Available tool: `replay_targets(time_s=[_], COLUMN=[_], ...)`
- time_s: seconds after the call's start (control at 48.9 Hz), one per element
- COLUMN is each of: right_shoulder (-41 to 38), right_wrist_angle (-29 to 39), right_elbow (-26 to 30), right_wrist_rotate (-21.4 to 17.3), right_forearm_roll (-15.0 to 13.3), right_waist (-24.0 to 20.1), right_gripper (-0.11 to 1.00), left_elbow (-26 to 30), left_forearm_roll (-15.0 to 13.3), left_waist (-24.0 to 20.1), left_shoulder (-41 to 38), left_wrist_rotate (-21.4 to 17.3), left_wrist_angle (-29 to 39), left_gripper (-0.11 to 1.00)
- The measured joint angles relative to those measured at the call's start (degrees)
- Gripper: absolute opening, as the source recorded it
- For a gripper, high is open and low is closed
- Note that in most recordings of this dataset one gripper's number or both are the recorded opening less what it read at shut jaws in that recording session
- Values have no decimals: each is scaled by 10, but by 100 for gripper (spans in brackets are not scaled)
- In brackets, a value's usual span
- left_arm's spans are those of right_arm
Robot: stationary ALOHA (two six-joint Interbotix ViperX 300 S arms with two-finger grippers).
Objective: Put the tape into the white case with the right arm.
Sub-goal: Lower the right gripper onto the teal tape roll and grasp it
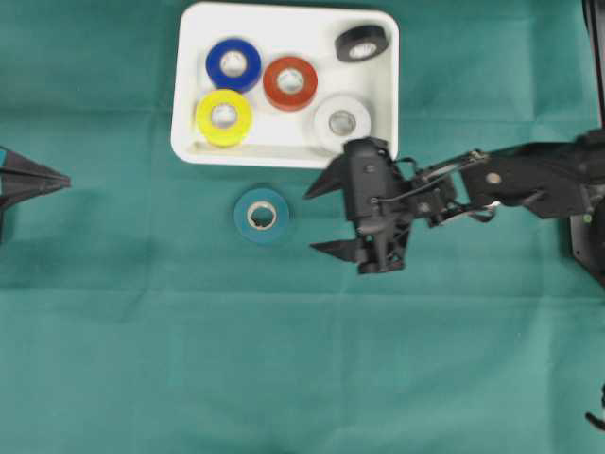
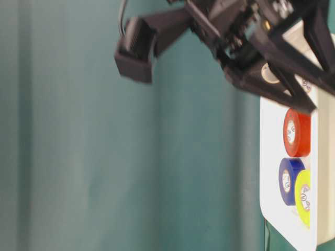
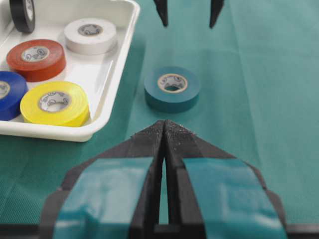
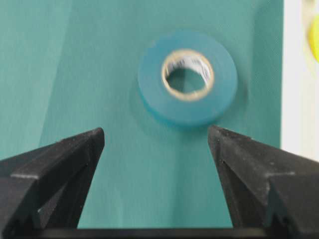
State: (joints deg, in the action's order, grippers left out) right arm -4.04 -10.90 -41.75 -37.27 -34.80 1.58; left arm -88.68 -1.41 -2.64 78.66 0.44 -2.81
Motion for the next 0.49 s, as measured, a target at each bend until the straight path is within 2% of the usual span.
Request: replay_targets(time_s=[0.491], right_shoulder=[-105], right_wrist_angle=[-1], right_elbow=[111], right_wrist_rotate=[0], right_forearm_roll=[1], right_waist=[-11], right_gripper=[49], left_elbow=[-1], left_forearm_roll=[0], left_waist=[0], left_shoulder=[0], left_wrist_rotate=[0], left_wrist_angle=[0], left_gripper=[0])
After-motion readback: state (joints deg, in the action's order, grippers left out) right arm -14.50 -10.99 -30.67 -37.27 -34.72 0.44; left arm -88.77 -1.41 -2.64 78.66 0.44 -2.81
